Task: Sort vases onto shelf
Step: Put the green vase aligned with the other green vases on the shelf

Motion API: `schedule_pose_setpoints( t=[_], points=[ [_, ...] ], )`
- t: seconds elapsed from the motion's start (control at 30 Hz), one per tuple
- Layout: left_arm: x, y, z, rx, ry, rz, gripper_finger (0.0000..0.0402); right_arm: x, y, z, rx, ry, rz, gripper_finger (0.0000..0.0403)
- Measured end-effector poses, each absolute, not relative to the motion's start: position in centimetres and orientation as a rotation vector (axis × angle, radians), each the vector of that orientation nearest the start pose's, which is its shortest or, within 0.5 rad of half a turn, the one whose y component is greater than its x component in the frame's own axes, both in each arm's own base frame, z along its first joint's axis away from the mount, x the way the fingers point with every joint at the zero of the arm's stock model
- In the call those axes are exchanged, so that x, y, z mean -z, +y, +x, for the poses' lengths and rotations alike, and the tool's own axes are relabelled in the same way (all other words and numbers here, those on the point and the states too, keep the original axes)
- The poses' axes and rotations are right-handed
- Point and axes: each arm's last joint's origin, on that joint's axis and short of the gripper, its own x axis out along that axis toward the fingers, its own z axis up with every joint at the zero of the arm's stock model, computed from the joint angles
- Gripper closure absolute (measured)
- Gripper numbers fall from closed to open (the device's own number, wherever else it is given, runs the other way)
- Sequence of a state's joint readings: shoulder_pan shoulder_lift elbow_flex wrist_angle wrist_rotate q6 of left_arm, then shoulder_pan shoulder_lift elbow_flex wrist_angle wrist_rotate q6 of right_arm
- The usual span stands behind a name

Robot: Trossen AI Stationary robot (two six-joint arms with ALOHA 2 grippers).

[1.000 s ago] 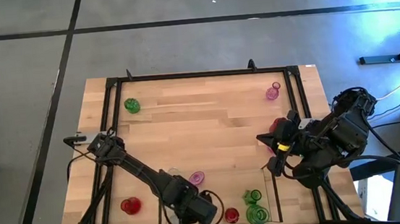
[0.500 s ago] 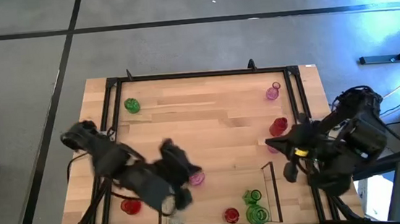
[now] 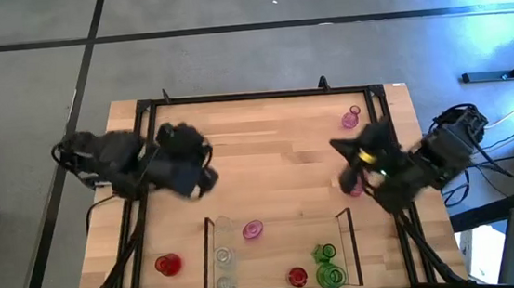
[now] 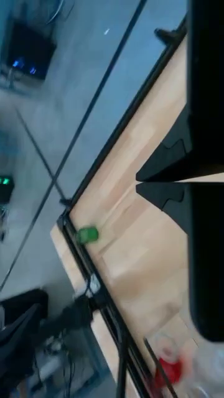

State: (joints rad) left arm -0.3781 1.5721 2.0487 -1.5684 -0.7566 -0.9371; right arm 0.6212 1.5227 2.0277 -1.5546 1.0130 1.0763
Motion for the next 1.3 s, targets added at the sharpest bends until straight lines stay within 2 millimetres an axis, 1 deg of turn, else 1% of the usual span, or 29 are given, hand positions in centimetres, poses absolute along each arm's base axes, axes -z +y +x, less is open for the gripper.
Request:
schedule_pose_setpoints(
  t=[0.1, 0.13, 0.23, 0.3, 0.4, 0.47, 0.53, 0.67, 0.73, 0.8, 0.93, 1.1, 1.2, 1.3],
  points=[
    [-43.7, -3.7, 23.9, -0.825, 0.750, -0.311, 0.0402, -46.8, 9.9, 22.0, 0.682, 0.450, 0.297, 0.0403],
    [-43.0, -2.4, 23.5, -0.856, 0.790, -0.318, 0.0402, -46.9, 9.4, 22.4, 0.681, 0.454, 0.301, 0.0403],
    [-40.9, 2.3, 21.7, -0.972, 0.915, -0.368, 0.0402, -47.3, 8.1, 23.6, 0.683, 0.440, 0.305, 0.0403],
    [-39.4, 5.1, 20.1, -1.021, 1.012, -0.404, 0.0401, -47.5, 7.2, 24.4, 0.702, 0.411, 0.312, 0.0403],
    [-37.0, 8.8, 18.3, -0.954, 1.100, -0.516, 0.0401, -47.8, 6.0, 25.4, 0.708, 0.384, 0.318, 0.0403],
    [-35.4, 10.6, 17.0, -0.852, 1.105, -0.585, 0.0401, -47.9, 5.2, 26.2, 0.696, 0.381, 0.318, 0.0403],
    [-34.1, 12.2, 15.7, -0.804, 1.089, -0.595, 0.0401, -48.0, 4.6, 26.8, 0.679, 0.380, 0.318, 0.0403],
    [-31.7, 14.7, 13.4, -0.871, 1.182, -0.586, 0.0401, -47.9, 3.6, 28.2, 0.637, 0.378, 0.355, 0.0403],
    [-30.7, 15.7, 12.7, -0.873, 1.202, -0.601, 0.0401, -47.8, 3.3, 28.8, 0.614, 0.380, 0.374, 0.0403],
    [-29.8, 16.5, 12.3, -0.840, 1.197, -0.627, 0.0394, -47.5, 3.0, 29.3, 0.601, 0.396, 0.376, 0.0403],
    [-28.3, 17.9, 12.0, -0.807, 1.234, -0.657, 0.0354, -47.0, 2.6, 30.1, 0.584, 0.422, 0.378, 0.0403],
    [-27.0, 19.0, 12.1, -0.843, 1.328, -0.667, 0.0304, -46.8, 2.4, 30.5, 0.583, 0.430, 0.384, 0.0403],
    [-26.3, 19.4, 12.3, -0.846, 1.370, -0.672, 0.0289, -46.9, 2.2, 30.4, 0.582, 0.429, 0.388, 0.0403],
    [-25.6, 19.9, 12.6, -0.837, 1.401, -0.684, 0.0285, -46.8, 2.0, 30.5, 0.587, 0.430, 0.388, 0.0403]
  ],
)
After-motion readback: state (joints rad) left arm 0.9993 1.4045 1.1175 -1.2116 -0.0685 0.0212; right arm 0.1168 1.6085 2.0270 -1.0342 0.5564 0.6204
